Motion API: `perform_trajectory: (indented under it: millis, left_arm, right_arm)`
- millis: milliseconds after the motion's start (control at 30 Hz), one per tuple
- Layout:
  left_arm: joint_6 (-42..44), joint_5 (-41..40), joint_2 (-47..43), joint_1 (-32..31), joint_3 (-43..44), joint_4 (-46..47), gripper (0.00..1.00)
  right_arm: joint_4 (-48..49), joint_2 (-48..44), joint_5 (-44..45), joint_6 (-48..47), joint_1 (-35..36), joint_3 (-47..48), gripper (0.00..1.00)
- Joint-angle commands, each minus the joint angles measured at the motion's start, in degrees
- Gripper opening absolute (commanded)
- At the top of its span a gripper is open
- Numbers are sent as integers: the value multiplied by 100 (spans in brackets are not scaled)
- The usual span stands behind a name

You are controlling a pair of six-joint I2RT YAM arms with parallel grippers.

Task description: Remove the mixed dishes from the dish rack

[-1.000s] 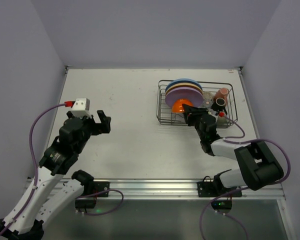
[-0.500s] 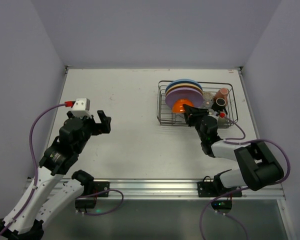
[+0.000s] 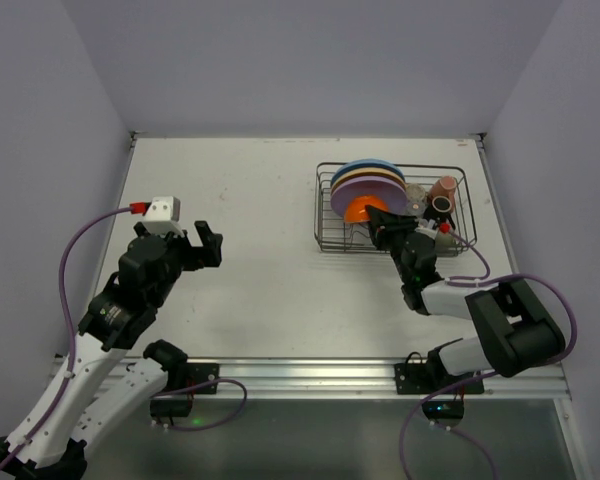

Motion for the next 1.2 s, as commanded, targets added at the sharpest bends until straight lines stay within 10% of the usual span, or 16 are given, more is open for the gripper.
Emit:
perform_trajectory:
  millis: [0,1167]
  left_arm:
    - [-61,-89,-25,-58,-38,116,100]
    - [-87,-142,10,-67,-20,89,100]
  right_arm:
    - [261,-62,-66,-307,32,13,0]
    - [638,-852,-470,-1169,24,-180,0]
